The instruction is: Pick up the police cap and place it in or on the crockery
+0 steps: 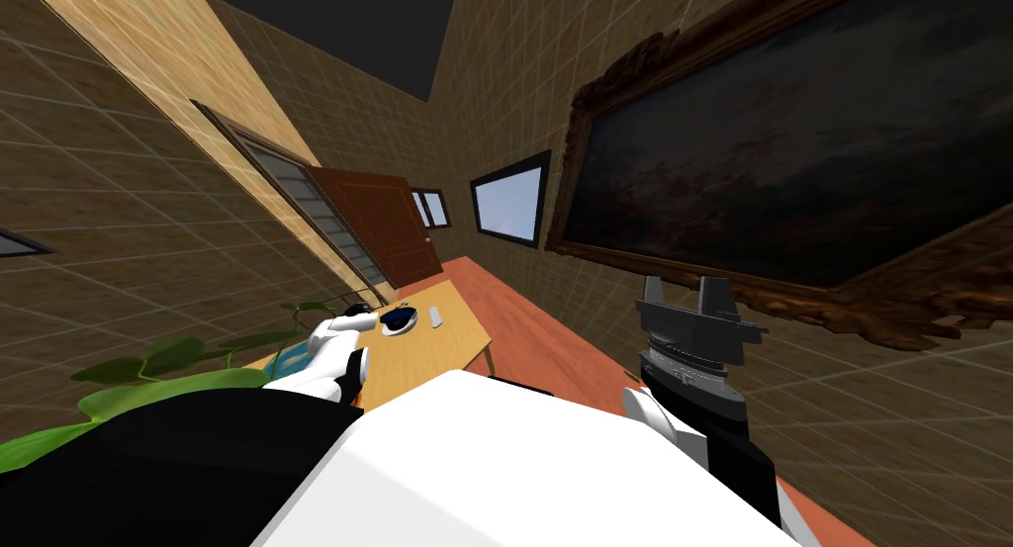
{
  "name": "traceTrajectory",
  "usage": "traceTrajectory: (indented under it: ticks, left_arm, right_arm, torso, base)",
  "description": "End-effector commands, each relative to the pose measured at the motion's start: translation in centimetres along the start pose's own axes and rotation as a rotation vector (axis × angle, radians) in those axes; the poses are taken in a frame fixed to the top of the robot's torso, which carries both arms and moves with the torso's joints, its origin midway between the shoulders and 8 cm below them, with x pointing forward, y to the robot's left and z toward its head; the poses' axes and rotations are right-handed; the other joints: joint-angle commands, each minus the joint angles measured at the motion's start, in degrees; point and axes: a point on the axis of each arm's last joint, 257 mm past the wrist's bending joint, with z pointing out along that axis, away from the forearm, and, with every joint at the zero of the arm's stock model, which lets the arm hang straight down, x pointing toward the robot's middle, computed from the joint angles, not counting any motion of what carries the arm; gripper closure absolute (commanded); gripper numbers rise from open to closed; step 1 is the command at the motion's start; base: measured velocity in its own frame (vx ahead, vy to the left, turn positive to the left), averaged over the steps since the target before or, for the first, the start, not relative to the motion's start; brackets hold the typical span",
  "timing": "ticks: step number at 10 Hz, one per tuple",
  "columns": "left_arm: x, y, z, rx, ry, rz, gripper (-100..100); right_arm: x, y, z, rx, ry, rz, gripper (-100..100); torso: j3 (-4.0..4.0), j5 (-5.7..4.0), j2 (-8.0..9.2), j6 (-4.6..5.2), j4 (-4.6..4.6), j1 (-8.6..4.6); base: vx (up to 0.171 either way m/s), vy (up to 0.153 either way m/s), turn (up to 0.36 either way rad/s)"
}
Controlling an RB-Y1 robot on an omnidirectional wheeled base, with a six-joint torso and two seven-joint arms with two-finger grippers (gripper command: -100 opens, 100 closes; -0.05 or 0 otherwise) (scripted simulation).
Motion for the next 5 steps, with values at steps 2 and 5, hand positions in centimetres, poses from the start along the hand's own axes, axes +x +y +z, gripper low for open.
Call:
traceTrajectory:
  ticks: [2, 5]
  left_arm:
    - [-1.03, -1.08, 0.06, -0.021, -0.012, -0.007, -100]
    - [-0.72, -0.77, 0.07, -0.018, -0.010, -0.006, 0]
  right_arm:
    - [0.00, 0.00, 0.00, 0.000, 0.000, 0.000, 0]
    - [0.00, 0.00, 0.00, 0.000, 0.000, 0.000, 0]
  torso:
    - [-0.01, -0.01, -0.02, 0.02, 0.00, -0.02]
    - [-0.13, 0.00, -0.23, -0.01, -0.05, -0.02]
  base:
    - [-0.063, 0.004, -0.087]
    - [-0.007, 0.002, -0.005]
